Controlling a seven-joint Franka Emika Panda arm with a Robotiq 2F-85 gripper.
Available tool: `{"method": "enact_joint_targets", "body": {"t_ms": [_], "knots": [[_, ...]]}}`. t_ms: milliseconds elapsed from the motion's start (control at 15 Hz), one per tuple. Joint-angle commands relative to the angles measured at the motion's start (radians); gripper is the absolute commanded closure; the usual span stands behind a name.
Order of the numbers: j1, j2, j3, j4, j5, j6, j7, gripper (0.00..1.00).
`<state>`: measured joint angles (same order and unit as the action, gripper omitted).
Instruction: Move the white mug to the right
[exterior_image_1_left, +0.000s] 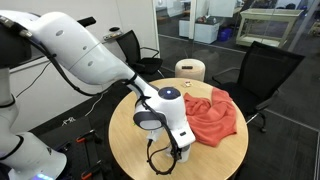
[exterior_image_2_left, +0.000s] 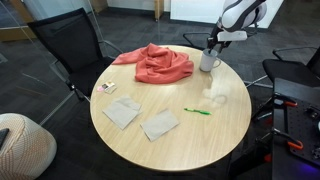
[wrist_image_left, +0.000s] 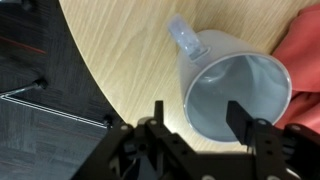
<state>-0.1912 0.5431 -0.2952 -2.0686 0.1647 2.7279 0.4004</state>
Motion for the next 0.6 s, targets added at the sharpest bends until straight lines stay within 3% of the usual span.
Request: {"method": "enact_joint_targets", "body": {"t_ms": [0,267,533], "knots": [[0.022,-0.129,-0.012,-0.093,-0.006,-0.015,-0.002,0.02],[0.025,-0.289,-0.001,-0.206,-0.020,-0.036,-0.040,0.00],[0.013,-0.441,0.057,-0.297,-0.007,-0.103,-0.172,0.00]]}}
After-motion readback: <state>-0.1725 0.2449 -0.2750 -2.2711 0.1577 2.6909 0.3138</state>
